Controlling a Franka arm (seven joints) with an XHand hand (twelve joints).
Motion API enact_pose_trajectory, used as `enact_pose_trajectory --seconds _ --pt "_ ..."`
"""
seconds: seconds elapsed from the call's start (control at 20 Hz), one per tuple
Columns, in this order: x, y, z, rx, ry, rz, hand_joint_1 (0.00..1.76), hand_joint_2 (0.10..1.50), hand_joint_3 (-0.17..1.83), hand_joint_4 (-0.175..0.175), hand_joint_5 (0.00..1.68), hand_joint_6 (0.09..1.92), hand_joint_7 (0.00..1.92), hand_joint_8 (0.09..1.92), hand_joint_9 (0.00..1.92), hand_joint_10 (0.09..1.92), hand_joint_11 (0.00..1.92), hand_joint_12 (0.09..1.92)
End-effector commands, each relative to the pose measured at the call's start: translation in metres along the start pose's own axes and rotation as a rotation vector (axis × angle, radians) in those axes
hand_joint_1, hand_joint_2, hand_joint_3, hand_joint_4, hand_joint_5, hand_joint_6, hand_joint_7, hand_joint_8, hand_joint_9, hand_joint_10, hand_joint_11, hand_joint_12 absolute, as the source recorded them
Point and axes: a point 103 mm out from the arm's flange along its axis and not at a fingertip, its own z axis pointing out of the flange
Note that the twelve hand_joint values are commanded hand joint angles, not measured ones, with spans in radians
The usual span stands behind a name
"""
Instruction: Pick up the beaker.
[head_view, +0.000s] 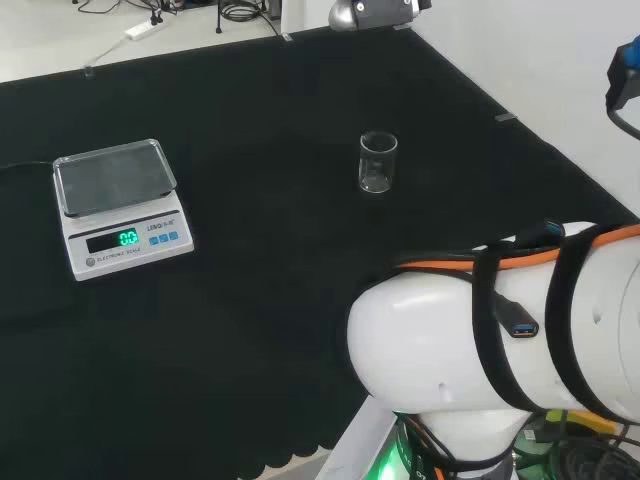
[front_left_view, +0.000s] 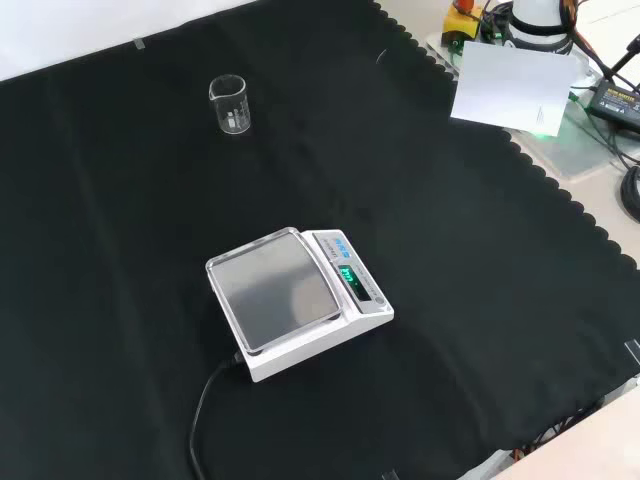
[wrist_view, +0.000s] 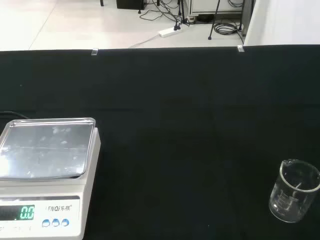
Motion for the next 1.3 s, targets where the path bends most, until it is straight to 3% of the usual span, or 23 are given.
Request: enact_pose_trajectory --seconds 0.05,0.1,0.15,0.3,0.4,0.45,0.5,0.75,0.95,1.0,1.05,1.1,1.15,1.2,1.25,1.3 --pt "0.004 0.0 0.003 0.001 -0.016 -0.011 0.6 0.58 0.46 -0.053 0.23 0.27 0.28 0.77 0.26 0.88 0.09 1.48" --pt "0.002 0.0 0.004 0.005 -0.01 -0.009 0.58 0.61 0.4 -0.049 0.24 0.2 0.24 0.77 0.22 0.9 0.05 1.52" --pt "-0.008 0.0 0.006 0.016 -0.062 0.075 0.56 0.63 0.34 -0.045 0.25 0.15 0.22 0.78 0.2 0.92 0.02 1.54" --pt "0.02 0.005 0.012 0.018 -0.075 0.063 0.53 0.66 0.26 -0.034 0.24 0.09 0.15 0.76 0.13 0.93 0.0 1.55" --pt "0.02 0.005 0.014 0.013 -0.06 0.057 0.52 0.66 0.24 -0.027 0.22 0.09 0.11 0.75 0.09 0.94 0.0 1.52" --pt "0.025 0.007 0.017 0.02 -0.126 0.084 0.51 0.67 0.23 -0.022 0.21 0.09 0.09 0.74 0.08 0.94 0.0 1.5" --pt "0.022 0.009 0.02 0.025 -0.13 0.092 0.5 0.67 0.22 -0.016 0.19 0.09 0.08 0.73 0.06 0.94 0.0 1.48" --pt "-0.024 0.027 0.044 0.065 -0.041 0.119 0.49 0.67 0.19 0.008 0.14 0.09 0.04 0.71 0.03 0.94 0.0 1.43" --pt "-0.04 0.05 0.072 0.089 0.014 0.144 0.5 0.67 0.18 0.014 0.13 0.09 0.04 0.71 0.03 0.95 0.0 1.43" --pt "-0.051 0.055 0.079 0.085 -0.17 0.261 0.5 0.67 0.18 0.014 0.13 0.09 0.04 0.71 0.04 0.95 0.0 1.44" --pt "-0.078 0.058 0.083 0.101 -0.088 0.253 0.51 0.67 0.17 0.015 0.13 0.09 0.04 0.71 0.04 0.95 0.0 1.44" --pt "-0.083 0.062 0.089 0.101 -0.054 0.258 0.51 0.67 0.17 0.015 0.13 0.09 0.04 0.71 0.04 0.95 0.0 1.44" --pt "-0.054 0.073 0.1 0.107 -0.044 0.263 0.52 0.67 0.17 0.015 0.13 0.09 0.04 0.71 0.04 0.95 0.0 1.45" --pt "-0.042 0.081 0.108 0.122 -0.033 0.261 0.52 0.67 0.17 0.015 0.13 0.09 0.04 0.71 0.04 0.95 0.0 1.45" --pt "-0.087 0.082 0.111 0.118 -0.019 0.272 0.52 0.67 0.17 0.015 0.14 0.09 0.04 0.71 0.04 0.95 0.0 1.45" --pt "-0.129 0.079 0.11 0.127 0.037 0.255 0.52 0.67 0.17 0.015 0.14 0.09 0.04 0.71 0.04 0.95 0.0 1.45"
